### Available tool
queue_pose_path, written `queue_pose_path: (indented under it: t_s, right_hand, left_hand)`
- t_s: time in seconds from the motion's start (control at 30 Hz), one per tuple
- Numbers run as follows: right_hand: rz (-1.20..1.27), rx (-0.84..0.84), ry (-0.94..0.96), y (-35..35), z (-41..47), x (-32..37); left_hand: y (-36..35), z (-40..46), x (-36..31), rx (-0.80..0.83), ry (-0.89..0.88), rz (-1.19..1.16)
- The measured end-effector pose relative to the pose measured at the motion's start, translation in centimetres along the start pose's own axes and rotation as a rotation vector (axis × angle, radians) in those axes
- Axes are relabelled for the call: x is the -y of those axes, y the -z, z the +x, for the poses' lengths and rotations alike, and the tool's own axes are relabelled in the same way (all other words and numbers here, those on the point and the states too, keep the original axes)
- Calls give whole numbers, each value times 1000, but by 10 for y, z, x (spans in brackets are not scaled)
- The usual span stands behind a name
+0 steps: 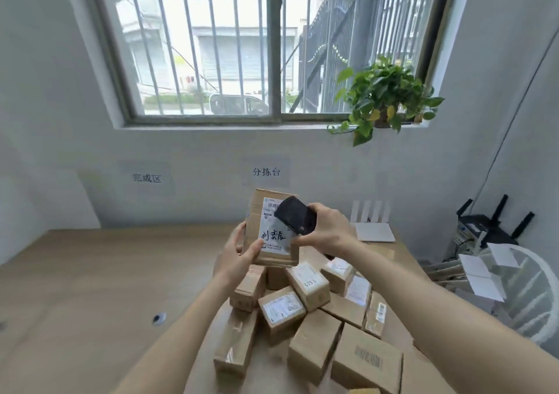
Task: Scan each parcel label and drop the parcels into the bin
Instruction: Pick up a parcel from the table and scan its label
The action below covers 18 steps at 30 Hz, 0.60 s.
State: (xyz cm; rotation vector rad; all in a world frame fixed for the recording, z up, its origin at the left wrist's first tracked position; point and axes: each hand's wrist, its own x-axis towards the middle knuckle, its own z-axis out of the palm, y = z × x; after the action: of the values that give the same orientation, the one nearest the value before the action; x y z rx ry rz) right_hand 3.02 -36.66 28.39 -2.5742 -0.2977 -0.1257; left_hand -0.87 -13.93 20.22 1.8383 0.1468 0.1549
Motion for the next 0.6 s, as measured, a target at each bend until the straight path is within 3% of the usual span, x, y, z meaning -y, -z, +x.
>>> queue_pose_path:
  t_s: [0.33, 0.6]
  right_hand:
    - [-160, -57, 215, 11, -24, 176]
    - [-124, -48, 404, -16, -58, 280]
  left_hand:
    - [189, -90, -33, -371, -45, 126]
    - [296, -165, -27, -541, -40, 160]
